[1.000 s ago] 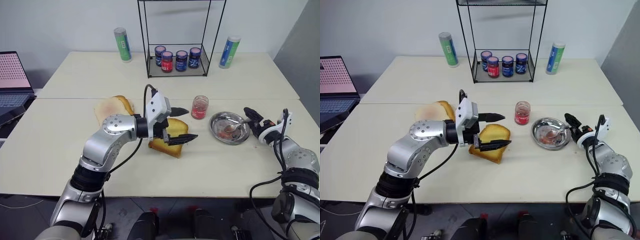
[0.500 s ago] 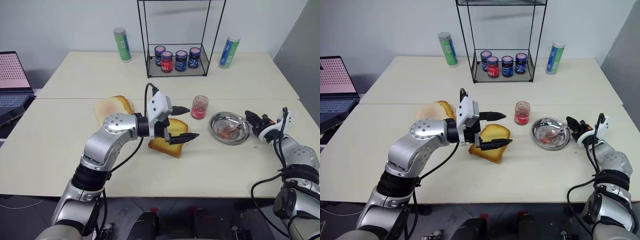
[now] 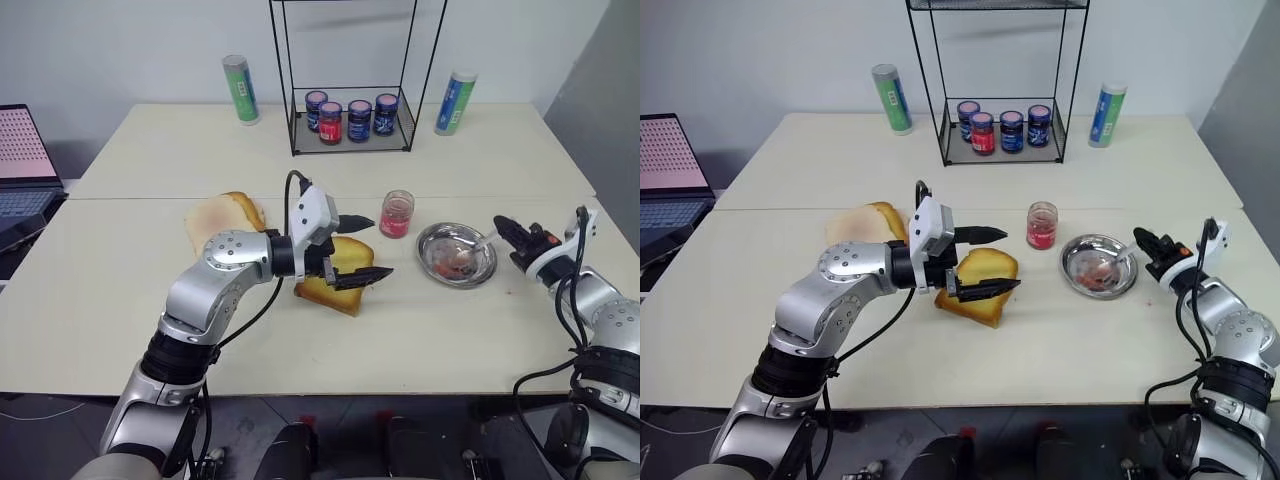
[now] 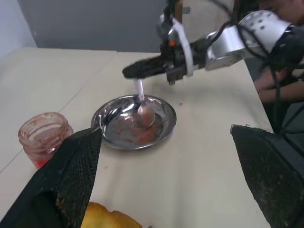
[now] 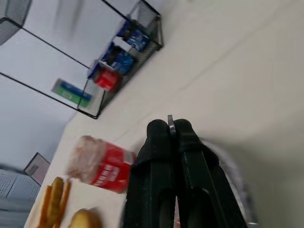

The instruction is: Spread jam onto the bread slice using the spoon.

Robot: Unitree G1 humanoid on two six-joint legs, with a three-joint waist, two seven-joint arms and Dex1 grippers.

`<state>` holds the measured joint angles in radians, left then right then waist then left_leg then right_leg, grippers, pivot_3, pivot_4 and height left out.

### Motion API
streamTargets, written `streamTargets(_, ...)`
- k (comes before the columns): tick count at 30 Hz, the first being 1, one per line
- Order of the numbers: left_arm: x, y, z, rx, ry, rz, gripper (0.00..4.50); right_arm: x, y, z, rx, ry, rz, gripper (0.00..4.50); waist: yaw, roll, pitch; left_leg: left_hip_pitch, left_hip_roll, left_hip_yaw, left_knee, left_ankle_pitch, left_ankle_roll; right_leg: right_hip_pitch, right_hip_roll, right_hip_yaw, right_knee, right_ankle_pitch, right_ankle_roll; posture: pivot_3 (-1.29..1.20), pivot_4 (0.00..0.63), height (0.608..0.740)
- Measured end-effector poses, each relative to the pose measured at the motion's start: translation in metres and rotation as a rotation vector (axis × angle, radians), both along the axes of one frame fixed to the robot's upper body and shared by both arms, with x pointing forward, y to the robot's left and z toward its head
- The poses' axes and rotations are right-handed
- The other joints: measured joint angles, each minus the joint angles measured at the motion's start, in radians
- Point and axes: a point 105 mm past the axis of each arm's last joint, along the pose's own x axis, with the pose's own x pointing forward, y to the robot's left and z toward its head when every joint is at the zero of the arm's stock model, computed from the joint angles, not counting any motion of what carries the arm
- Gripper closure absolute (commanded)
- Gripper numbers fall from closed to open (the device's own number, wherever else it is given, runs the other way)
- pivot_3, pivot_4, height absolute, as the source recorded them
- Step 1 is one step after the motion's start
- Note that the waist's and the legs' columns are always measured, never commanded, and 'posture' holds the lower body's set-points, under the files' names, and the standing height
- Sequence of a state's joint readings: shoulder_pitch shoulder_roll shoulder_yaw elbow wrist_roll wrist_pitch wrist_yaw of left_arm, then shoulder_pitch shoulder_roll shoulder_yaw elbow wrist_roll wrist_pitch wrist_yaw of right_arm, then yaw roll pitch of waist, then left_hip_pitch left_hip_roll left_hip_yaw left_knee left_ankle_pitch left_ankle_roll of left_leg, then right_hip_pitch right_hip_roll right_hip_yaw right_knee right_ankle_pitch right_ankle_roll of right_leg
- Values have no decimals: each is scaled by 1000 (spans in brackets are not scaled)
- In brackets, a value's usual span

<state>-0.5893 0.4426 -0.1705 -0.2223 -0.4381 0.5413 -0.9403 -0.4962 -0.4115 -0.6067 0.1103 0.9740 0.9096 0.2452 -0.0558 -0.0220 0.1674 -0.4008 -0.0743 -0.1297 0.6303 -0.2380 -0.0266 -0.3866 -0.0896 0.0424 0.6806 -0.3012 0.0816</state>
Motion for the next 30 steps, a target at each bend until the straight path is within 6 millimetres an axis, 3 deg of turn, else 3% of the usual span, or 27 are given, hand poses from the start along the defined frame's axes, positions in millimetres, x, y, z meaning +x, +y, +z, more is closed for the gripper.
streamTargets(5, 7, 12, -2, -59, 30, 91, 0, 7, 37, 54, -64, -124, 14, 4464, 0, 0, 0, 0, 0, 0, 0, 0, 0, 0, 0, 0, 0, 0, 0, 0, 150, 740)
streamTargets(13, 18, 25, -5, -120, 49, 225, 0, 34, 74, 95, -190, -211, -49, 4464, 5, 0, 0, 0, -1, 0, 0, 0, -1, -1, 0, 0, 0, 0, 0, 0, 150, 740)
streamTargets(19, 21, 28, -5, -128, 29, 266, 0, 61, 85, 75, -290, -175, -77, 4464, 2, 0, 0, 0, -1, 0, -1, 1, -2, -1, 0, 0, 0, 0, 0, 0, 150, 740)
streamTargets(30, 24, 31, -7, -133, 32, 310, 0, 71, 120, 58, -486, -250, 11, 4464, -1, 0, 0, -1, -1, 0, -1, 2, -3, -2, 0, 0, 0, 0, 0, 0, 150, 740)
